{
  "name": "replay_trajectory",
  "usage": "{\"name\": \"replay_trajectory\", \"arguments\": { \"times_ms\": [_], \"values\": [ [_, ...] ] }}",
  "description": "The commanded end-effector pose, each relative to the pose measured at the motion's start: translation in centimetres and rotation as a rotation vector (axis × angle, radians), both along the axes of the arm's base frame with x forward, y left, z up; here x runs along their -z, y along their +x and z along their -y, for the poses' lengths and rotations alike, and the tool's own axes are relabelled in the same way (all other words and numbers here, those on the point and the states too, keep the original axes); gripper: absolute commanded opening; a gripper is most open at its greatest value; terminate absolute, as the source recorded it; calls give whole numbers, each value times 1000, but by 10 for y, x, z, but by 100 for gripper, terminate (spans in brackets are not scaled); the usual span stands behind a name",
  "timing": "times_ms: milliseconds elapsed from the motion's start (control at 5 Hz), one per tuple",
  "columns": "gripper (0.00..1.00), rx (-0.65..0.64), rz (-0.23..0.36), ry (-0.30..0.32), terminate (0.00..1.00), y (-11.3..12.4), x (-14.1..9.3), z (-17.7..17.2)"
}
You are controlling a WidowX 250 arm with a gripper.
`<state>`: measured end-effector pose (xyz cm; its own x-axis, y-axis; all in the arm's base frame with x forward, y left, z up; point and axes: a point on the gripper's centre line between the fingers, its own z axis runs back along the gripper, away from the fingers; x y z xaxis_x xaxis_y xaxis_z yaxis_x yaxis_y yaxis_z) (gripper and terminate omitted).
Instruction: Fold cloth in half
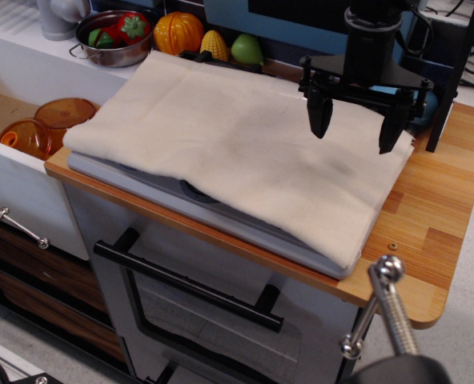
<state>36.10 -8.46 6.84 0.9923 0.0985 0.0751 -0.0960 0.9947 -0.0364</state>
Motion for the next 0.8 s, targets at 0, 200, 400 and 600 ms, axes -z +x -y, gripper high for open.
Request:
{"name": "replay_trajectory", "arguments": {
  "times_ms": [0, 200, 400, 600],
  "values": [
    [100, 0, 0, 0, 0, 0, 0, 0],
    [100, 47, 52, 75, 0, -7, 5, 18],
    [100, 53, 87, 105, 0, -11, 10, 32],
    [100, 71, 90, 168, 0, -4, 16, 47]
  ]
}}
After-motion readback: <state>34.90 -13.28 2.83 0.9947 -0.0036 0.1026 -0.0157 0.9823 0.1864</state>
